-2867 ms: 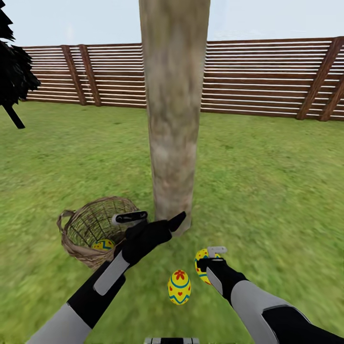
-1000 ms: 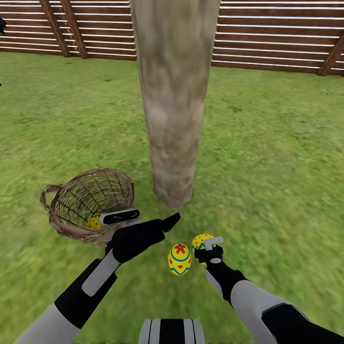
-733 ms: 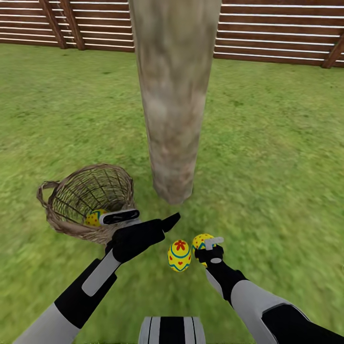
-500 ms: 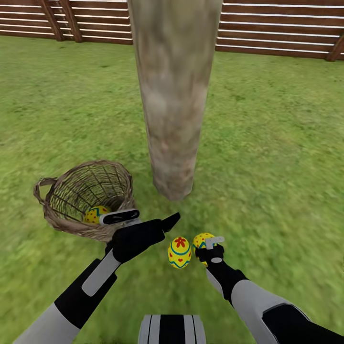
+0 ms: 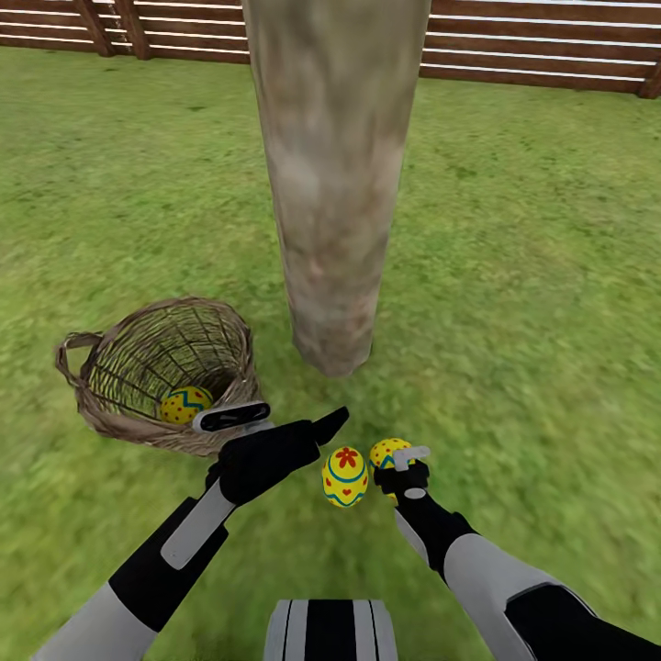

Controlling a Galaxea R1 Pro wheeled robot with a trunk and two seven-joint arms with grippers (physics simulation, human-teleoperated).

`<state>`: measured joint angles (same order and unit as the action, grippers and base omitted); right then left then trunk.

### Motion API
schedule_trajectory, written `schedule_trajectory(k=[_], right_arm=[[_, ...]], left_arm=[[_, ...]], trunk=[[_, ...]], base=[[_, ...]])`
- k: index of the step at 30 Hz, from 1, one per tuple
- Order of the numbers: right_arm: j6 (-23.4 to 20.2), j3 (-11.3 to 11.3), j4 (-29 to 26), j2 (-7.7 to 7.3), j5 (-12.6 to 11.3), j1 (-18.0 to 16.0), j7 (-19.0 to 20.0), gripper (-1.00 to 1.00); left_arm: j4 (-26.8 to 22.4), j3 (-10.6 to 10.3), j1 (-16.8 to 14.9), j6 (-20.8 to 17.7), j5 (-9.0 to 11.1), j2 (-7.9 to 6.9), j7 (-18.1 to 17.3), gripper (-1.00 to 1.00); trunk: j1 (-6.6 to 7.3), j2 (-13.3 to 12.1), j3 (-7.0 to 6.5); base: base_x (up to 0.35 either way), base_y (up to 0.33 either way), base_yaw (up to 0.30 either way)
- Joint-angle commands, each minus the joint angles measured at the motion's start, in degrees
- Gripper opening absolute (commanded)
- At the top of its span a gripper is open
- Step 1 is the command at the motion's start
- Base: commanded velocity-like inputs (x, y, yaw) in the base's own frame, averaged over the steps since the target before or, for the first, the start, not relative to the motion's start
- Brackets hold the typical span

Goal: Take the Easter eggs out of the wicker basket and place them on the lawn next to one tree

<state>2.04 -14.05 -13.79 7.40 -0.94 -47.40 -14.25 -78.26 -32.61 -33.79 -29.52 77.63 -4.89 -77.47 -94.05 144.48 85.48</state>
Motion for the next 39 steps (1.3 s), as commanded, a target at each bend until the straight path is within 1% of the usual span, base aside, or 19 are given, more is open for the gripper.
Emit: schedule_trajectory(k=[1, 9, 10, 16, 19, 21, 23, 39], right_arm=[[0.2, -0.2, 2.7, -0.02, -1.0, 0.0, -0.1, -1.0], [0.2, -0.2, 2.8, 0.01, -1.0, 0.0, 0.0, -1.0], [0.2, -0.2, 2.8, -0.01, -1.0, 0.0, 0.0, 1.0], [0.1, -0.2, 2.9, -0.02, -1.0, 0.0, 0.0, 1.0], [0.1, -0.1, 2.9, -0.02, -1.1, 0.0, 0.0, 1.0], [0.1, -0.1, 2.9, -0.02, -1.1, 0.0, 0.0, 1.0], [0.1, -0.1, 2.9, -0.02, -1.1, 0.0, 0.1, 1.0], [0.1, -0.1, 2.9, -0.01, -1.1, 0.0, 0.3, 1.0]], left_arm=[[0.1, -0.2, -0.1, -0.6, 0.5, -0.09, -0.1, 1.0], [0.2, -0.2, 0.0, -0.5, 0.7, -0.03, -0.1, 1.0], [0.2, -0.2, 0.0, -0.5, 0.7, -0.03, 0.0, 1.0], [0.3, -0.2, 0.0, -0.5, 0.7, -0.03, -0.1, 1.0], [-0.1, -0.2, 0.0, -0.5, 0.4, 0.24, 0.0, 1.0], [-0.2, -0.2, 0.0, -0.6, 0.3, 1.19, 0.0, 1.0], [0.0, -0.2, 0.0, -0.6, 0.3, 1.44, 0.0, 1.0], [0.0, -0.3, 0.0, -0.6, 0.3, 1.47, 0.0, 1.0]], trunk=[[-0.02, 0.0, 0.03], [-0.02, 0.0, 0.03], [-0.02, 0.0, 0.03], [-0.02, 0.0, 0.03], [0.06, 0.0, -0.63], [0.11, -0.1, -1.07], [0.16, -0.1, -1.52], [0.57, -0.3, -5.06]], base=[[0.0, 0.0, 0.0], [0.0, 0.0, 0.0], [0.0, 0.0, 0.0], [0.0, 0.0, 0.0], [0.0, 0.0, 0.0], [0.0, 0.0, 0.0], [0.0, 0.0, 0.0], [0.0, 0.0, 0.0]])
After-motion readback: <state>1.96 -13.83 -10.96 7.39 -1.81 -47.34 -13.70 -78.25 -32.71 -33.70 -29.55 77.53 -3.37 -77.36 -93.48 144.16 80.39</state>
